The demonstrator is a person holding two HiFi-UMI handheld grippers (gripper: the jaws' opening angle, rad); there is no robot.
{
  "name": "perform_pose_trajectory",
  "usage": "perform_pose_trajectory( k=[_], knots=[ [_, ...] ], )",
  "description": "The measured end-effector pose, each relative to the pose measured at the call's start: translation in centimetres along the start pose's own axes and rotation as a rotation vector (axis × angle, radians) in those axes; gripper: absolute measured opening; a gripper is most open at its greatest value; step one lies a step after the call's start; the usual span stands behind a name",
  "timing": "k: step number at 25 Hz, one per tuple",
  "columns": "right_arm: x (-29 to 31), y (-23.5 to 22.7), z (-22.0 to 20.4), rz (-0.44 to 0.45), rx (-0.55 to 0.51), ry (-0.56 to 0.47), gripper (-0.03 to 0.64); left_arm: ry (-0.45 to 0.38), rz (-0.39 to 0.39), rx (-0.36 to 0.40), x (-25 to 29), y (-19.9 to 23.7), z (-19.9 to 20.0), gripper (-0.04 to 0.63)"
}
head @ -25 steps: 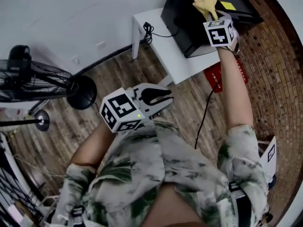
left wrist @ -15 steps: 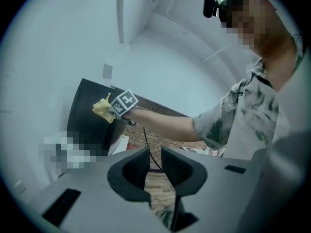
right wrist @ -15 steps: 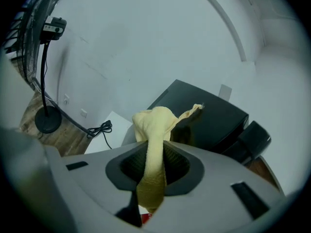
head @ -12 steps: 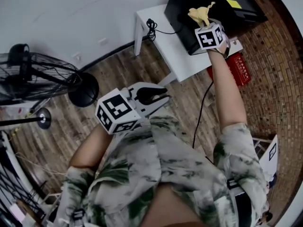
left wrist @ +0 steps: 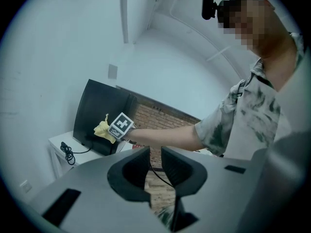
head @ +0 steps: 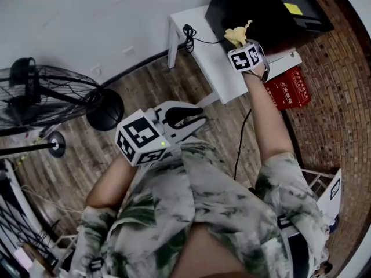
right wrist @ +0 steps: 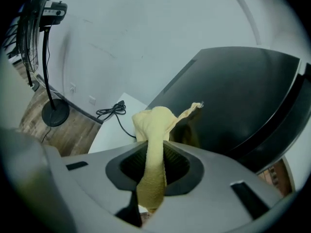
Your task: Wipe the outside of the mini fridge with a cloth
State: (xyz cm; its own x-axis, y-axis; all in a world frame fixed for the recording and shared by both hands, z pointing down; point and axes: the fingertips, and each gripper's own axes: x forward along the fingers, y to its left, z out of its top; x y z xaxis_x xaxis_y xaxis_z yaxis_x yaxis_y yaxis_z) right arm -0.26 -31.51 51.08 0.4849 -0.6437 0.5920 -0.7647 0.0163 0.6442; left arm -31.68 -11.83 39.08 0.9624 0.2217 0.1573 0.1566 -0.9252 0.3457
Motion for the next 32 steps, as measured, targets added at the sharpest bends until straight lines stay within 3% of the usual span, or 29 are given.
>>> perform_pose_trajectory(
  k=[8,12,20,25,32],
  knots=[
    [3.0,2.9,-1.6,0.045,-0.011,0.041,0.089,0.007,0.012,-0.023,-0.3,2.0,-0.3,0.080],
    [1.8,2.8,-0.4,0.056,-0.018,0.011,0.089,0.004,0.006,-0.021,-0.2,2.3,0.0,0.080],
    [-5.6,-3.0,8.9,-0.004,0.000,-0.190,0.089,-0.004,-0.018,0.015,0.8,2.4,1.3,0.080],
    [-10.6,-8.3,14.7,-0.103,0.006,-0.318,0.089,-0.016,-0.020,0.021,1.0,2.0,1.5,0.080],
    [-11.1,-13.3,18.3,-0.218,0.000,-0.330,0.089,-0.024,-0.004,0.017,0.9,1.5,1.2,0.080]
  ],
)
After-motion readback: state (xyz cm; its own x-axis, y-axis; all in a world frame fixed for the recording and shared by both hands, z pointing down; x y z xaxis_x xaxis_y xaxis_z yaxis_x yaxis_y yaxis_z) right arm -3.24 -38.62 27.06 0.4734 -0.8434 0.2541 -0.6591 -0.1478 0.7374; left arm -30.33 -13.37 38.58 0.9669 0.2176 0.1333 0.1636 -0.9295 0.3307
